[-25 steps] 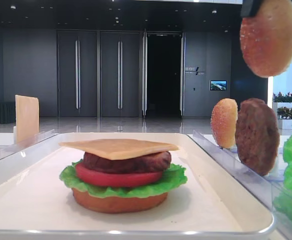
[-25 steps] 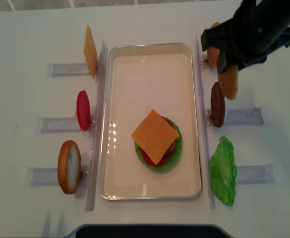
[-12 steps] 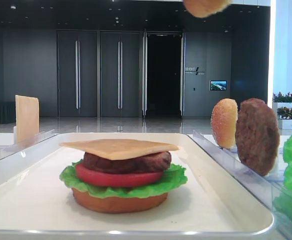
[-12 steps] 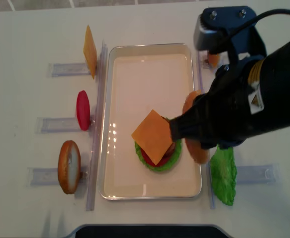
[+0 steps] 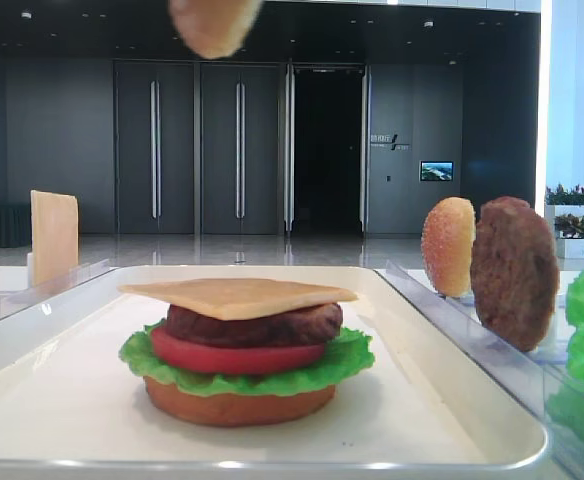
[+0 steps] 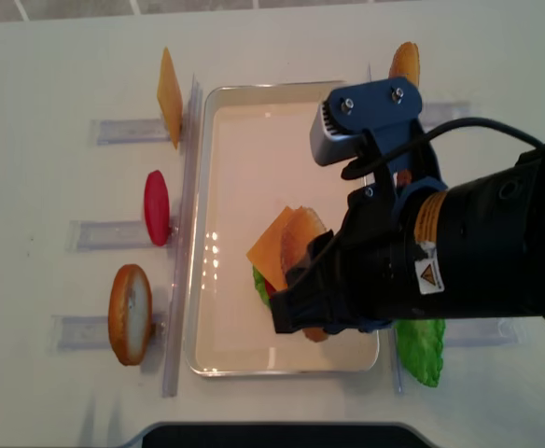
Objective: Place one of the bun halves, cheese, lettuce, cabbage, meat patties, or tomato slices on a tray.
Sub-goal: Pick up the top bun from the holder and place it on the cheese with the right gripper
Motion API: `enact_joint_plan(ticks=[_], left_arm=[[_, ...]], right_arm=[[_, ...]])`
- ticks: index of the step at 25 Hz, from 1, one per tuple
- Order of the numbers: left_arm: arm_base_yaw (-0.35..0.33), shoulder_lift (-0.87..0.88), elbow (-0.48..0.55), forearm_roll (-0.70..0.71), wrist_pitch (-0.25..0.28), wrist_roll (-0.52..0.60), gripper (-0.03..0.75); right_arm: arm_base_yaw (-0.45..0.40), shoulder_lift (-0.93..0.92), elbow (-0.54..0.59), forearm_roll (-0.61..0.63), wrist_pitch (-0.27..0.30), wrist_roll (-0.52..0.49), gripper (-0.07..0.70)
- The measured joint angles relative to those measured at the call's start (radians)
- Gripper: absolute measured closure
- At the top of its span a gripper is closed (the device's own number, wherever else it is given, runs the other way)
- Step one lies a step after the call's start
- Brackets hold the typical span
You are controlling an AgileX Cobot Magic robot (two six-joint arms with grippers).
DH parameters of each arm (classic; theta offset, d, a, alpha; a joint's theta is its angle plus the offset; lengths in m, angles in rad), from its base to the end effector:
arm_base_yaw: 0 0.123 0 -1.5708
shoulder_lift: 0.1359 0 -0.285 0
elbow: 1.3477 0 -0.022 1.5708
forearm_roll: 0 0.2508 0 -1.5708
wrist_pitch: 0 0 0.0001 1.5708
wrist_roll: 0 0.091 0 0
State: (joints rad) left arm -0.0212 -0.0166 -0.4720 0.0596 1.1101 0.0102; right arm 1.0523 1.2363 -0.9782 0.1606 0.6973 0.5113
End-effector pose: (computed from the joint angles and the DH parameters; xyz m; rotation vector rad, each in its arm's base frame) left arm -0.0063 0.0050 0.2656 0.0289 2.1040 0.0655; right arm 0.1175 0.2248 0.3127 -0.5931 2.5586 0.8159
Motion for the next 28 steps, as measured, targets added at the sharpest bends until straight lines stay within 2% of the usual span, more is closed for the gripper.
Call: enact_joint_plan(ticks=[4,10,14,17,20,23,25,28], left_arm=[[0.000,0.000,0.000,0.000,0.000,0.000,0.433],[0.000,0.000,0.000,0.000,0.000,0.000,0.433],[0.000,0.000,0.000,0.000,0.000,0.000,0.433],[0.000,0.000,0.000,0.000,0.000,0.000,0.433],[0.000,0.000,0.000,0.000,0.000,0.000,0.433],[0.000,0.000,0.000,0.000,0.000,0.000,0.433],[0.000,0.000,0.000,0.000,0.000,0.000,0.433],[0.000,0.000,0.000,0.000,0.000,0.000,0.433]], right_arm=[[-0.038,0.000,0.087,0.240,-0.181,-0.183,0.371],[-0.065,0.000,0.204,0.690,-0.387,-0.511,0.371],[-0.066,0.000,0.260,0.924,-0.479,-0.708,0.371],[-0.076,0.000,0.270,1.014,-0.522,-0.782,0.371],[-0.128,0.001,0.270,1.071,-0.522,-0.839,0.372],[-0.210,0.021,0.270,1.165,-0.471,-0.921,0.372],[-0.263,0.046,0.270,1.330,-0.413,-1.085,0.372],[-0.308,0.089,0.270,1.539,-0.287,-1.295,0.372]])
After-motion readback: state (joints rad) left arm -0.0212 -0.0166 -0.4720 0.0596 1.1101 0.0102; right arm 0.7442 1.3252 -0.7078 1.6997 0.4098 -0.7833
